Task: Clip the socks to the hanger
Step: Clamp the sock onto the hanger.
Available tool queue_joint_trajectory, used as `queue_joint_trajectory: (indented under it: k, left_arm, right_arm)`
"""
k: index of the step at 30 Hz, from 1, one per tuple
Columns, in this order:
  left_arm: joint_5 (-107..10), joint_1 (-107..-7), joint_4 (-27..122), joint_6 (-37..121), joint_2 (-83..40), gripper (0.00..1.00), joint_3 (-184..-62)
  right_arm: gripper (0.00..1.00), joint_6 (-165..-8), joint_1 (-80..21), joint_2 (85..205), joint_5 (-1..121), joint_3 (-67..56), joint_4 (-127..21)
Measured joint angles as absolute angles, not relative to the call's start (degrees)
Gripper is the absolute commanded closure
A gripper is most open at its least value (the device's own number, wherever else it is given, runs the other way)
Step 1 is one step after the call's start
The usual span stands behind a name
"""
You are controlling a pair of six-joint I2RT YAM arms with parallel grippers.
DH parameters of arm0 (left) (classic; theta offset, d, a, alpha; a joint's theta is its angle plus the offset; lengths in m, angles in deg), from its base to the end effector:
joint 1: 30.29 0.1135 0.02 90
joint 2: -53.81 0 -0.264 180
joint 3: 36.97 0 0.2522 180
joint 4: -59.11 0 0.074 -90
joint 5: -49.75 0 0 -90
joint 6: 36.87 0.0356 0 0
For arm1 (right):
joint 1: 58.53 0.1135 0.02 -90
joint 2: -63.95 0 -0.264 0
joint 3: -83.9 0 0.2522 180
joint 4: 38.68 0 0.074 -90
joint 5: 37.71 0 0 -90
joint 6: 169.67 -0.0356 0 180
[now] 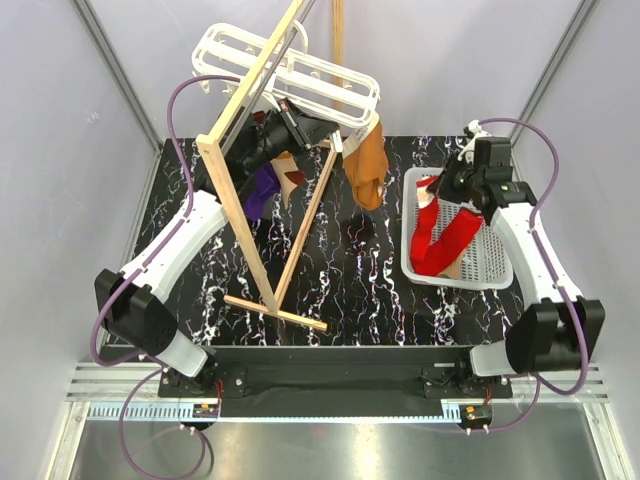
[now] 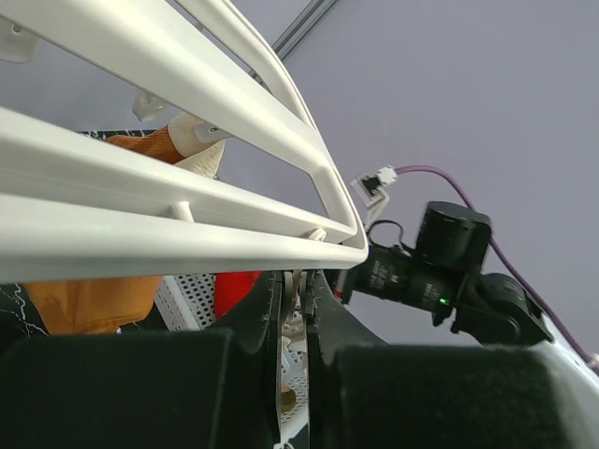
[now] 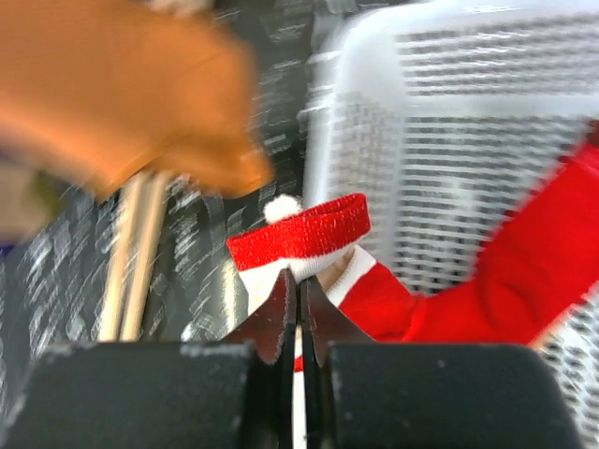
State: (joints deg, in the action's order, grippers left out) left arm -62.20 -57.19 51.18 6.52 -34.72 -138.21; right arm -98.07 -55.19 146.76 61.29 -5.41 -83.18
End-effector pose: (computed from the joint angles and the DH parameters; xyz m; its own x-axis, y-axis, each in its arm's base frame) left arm 0.3203 -0.1774 0.4418 -0.4953 -0.5045 -0.7072 0.5705 0.4250 -0.7028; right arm 0.3227 0.0244 0.3368 -0.6402 0.2749 -0.7173 0.0226 0.9401 0.3401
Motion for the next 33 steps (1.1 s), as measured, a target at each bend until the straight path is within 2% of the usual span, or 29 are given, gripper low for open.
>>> queue_joint_trajectory:
  k: [5, 13, 22, 33]
  left_arm:
    - [-62.4, -57.2, 51.5, 6.1, -34.7, 1.0, -138.1]
    - [-62.4, -57.1, 51.5, 6.1, -34.7, 1.0, -138.0]
    - [-62.5, -57.1, 51.5, 6.1, -34.7, 1.0, -138.0]
    - [-62.6, -57.1, 51.5, 5.9, -34.7, 1.0, -138.0]
  right_arm:
    - [1.0, -91.9, -52.0, 143.0, 75.0, -5.1, -82.7]
    - [1.0, -91.4, -38.1, 147.3, 82.1, -13.6, -82.8]
    - [1.0, -97.9, -36.3, 148.5, 85.9, -19.5, -77.4]
    - [1.0, -101.0, -34.3, 149.9, 86.3, -19.7, -74.2]
